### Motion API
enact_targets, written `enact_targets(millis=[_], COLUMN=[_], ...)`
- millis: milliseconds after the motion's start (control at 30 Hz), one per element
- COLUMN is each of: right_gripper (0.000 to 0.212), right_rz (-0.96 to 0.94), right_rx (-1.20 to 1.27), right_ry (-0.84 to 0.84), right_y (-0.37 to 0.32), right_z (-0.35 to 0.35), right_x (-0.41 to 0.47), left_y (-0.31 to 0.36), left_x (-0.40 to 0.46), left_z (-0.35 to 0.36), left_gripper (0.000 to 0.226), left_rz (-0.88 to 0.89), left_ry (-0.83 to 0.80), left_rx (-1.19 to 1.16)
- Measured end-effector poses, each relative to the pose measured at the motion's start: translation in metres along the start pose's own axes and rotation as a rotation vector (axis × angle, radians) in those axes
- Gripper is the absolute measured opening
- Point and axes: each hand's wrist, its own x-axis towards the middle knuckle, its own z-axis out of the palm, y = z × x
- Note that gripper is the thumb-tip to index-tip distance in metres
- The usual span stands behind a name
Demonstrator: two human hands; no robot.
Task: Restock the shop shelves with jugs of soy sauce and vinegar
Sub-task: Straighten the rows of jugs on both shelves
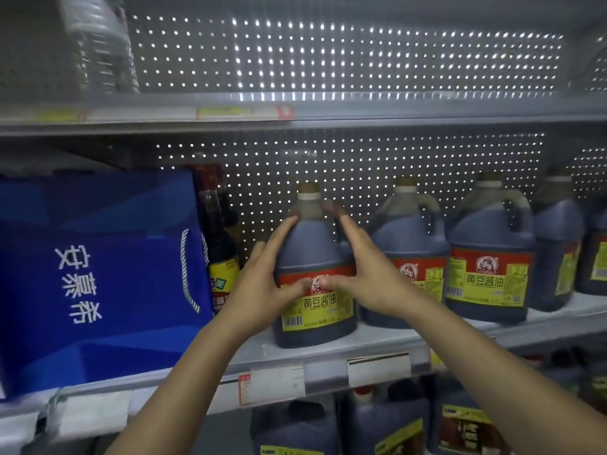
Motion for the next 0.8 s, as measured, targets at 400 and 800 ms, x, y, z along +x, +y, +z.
enact_targets(millis=[400, 800], right_gripper=[0.122, 0.052], right_rz=[0.037, -0.038], right_rx=[-0.016, -0.383], right_ry=[0.064, 0.422], right_y=[-0.010, 0.027], right_z=[0.003, -0.097], right_x=[-0.012, -0.060], left_y=[-0.002, 0.069], left_x=[-0.006, 0.001], left_z=[-0.001, 0.040], left_gripper=[0.101, 0.048], left_rz=[0.035, 0.395], left_ry=[-0.018, 0.270], left_rx=[-0.094, 0.302])
